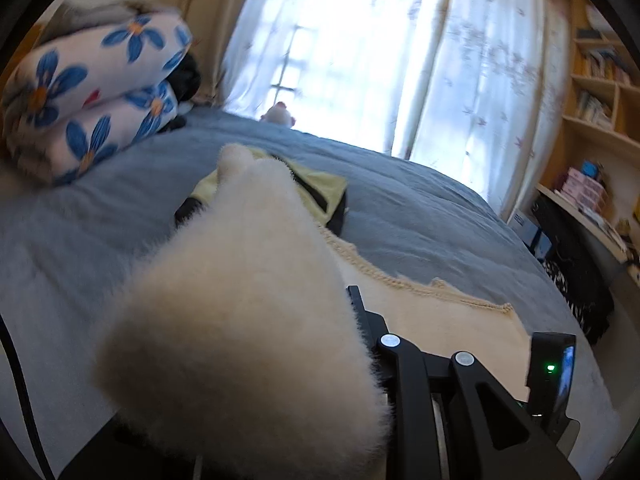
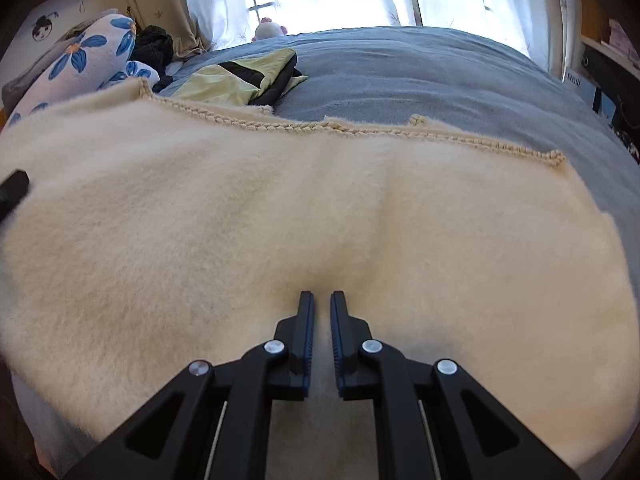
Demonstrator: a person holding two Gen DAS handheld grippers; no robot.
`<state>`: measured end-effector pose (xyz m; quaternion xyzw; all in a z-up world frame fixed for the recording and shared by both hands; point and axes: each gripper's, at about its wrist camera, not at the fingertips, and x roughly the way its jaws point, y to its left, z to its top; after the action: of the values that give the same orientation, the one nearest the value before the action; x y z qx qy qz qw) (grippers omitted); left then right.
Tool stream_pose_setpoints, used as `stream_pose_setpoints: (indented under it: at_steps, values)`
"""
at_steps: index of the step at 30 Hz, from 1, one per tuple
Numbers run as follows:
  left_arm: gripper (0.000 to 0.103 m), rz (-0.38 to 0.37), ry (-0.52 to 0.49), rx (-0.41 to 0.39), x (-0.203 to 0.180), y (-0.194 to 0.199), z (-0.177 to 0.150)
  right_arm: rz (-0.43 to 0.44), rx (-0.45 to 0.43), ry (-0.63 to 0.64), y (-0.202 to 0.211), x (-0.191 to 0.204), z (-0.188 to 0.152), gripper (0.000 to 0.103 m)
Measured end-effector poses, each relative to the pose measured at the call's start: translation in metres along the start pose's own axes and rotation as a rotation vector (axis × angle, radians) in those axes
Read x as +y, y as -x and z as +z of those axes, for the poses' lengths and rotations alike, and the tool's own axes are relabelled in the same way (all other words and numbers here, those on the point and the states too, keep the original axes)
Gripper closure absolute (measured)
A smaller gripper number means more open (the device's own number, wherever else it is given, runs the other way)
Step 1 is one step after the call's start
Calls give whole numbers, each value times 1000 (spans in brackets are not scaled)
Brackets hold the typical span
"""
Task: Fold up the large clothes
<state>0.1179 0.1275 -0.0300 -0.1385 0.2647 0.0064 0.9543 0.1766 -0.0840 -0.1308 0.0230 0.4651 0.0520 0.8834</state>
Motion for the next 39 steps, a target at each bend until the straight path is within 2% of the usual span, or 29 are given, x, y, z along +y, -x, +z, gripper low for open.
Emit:
stream_pose_setpoints:
  at_steps: [3,6,9,13,16,19,22,24,26,29,31,32,34,39]
  values:
    - [84,-25,-86,-27,-34,8,11,71,24,-61,12,-17,-4,95]
    - [85,-67,-153,-48,-71,13,18,90,23,-118,35,-40,-12,95]
    - [85,-106,-216,-55,-117,11,17,9,-39,-175,71,-78,-24,95]
    - [85,-192,-271,-23,-181,0,2,-111,-116,-282,119,-144,-44,95]
    - [85,-257,-319,18,-228,-18,-23,-181,-149,-355,146,-185,-62,95]
    - [85,-314,-378,105,-271,-43,-62,-236,-153,-419,162,-219,-83,95]
    - [85,-306,-486,200,-303,-70,-117,-256,-125,-463,163,-242,-100,95]
    - [85,-262,-605,167,-317,-73,-149,-256,-102,-477,159,-250,-109,95]
    - [84,-248,-657,138,-322,-69,-159,-249,-85,-474,156,-251,-116,95]
    - [71,-272,-664,182,-320,-70,-148,-244,-82,-460,151,-250,-115,95]
    - [35,-308,-668,234,-317,-65,-139,-227,-85,-466,153,-248,-114,95]
    - [28,-318,-666,243,-314,-59,-136,-212,-93,-476,156,-248,-112,95]
    - [24,-335,-669,231,-309,-42,-126,-194,-107,-484,161,-247,-108,95]
    - [21,-375,-668,291,-286,-1,-102,-167,-135,-471,177,-239,-96,95]
